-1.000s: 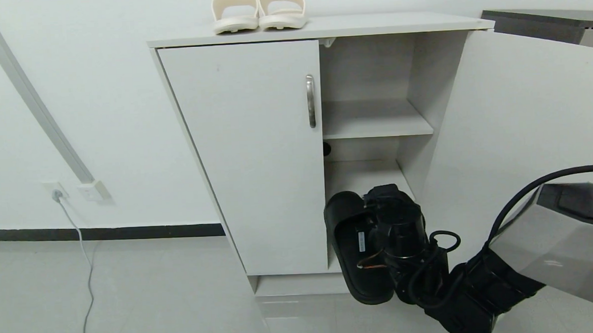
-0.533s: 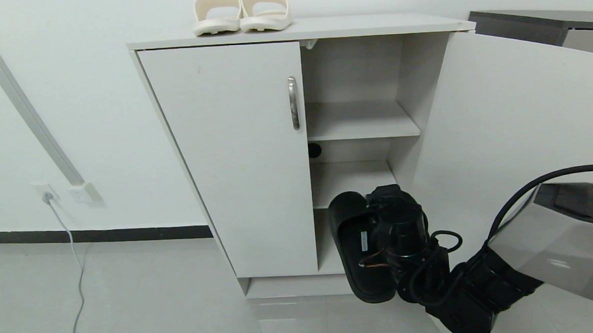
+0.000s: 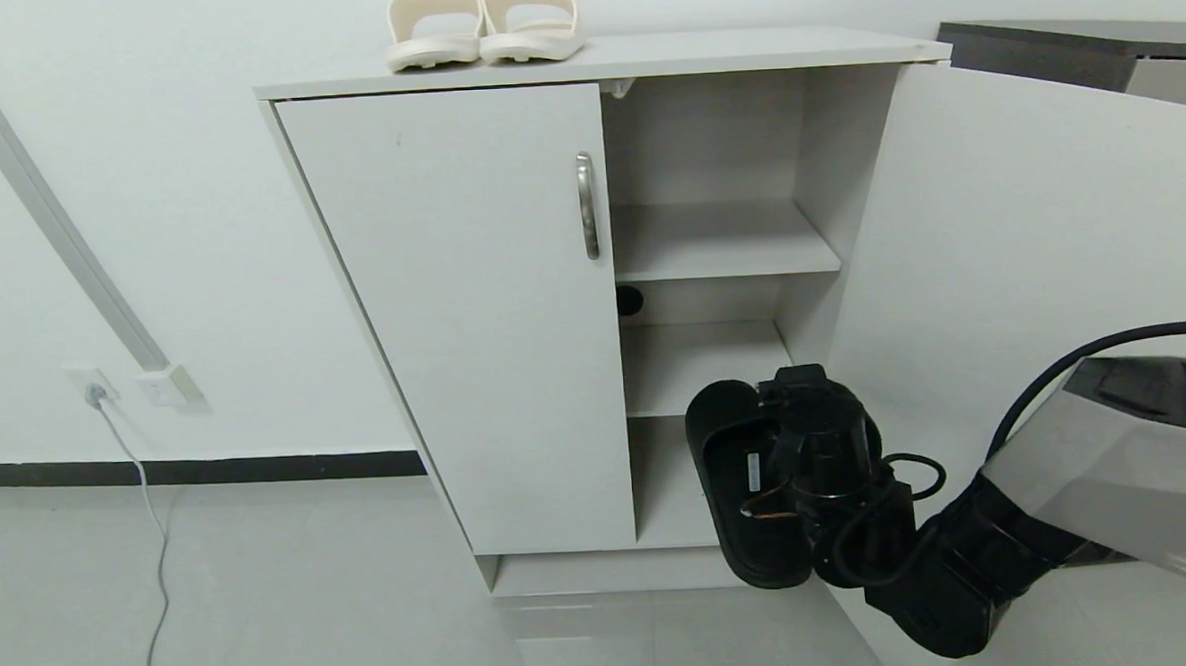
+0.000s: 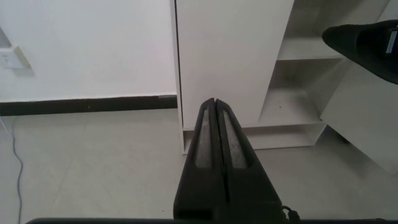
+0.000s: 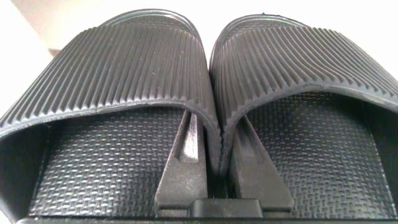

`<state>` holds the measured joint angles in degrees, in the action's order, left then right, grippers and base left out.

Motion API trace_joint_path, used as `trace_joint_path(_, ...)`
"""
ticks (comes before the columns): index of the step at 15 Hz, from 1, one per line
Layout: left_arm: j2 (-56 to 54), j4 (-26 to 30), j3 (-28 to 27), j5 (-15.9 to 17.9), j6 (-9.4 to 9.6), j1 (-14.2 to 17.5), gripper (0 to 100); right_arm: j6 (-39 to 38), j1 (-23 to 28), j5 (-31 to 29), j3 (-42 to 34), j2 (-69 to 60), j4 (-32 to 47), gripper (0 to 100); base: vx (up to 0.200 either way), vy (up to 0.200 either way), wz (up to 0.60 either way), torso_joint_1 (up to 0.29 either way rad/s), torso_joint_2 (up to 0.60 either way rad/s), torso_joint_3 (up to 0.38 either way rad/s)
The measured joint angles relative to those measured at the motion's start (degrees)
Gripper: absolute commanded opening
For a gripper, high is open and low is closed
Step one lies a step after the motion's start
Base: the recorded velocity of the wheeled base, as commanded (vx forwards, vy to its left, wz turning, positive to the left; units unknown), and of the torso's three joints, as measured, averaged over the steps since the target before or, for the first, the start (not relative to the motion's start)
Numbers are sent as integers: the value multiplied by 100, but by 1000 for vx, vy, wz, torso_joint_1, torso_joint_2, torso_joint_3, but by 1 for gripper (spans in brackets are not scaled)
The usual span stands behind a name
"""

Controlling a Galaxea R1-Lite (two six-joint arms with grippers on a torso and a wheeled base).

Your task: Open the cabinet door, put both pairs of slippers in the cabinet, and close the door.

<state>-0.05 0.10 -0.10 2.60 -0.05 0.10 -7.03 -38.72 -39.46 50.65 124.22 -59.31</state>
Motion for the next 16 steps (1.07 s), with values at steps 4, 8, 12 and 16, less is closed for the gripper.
trace_joint_path(4,0,0,0,-4,-2,-2,0,-7,132,0,-71,0,-9,0,0,0,0,0,0,0)
trace_joint_path(8,2,0,0,-2,-2,-5,0,-7,226,7,-85,-2,-22,0,0,0,0,0,0,0)
trace_joint_path(12,0,0,0,-4,-2,-2,0,-7,286,0,-84,-2,-28,0,0,0,0,0,0,0)
trace_joint_path(16,0,0,0,-4,-2,-2,0,9,258,2,-82,-7,-30,0,0,0,0,0,0,0)
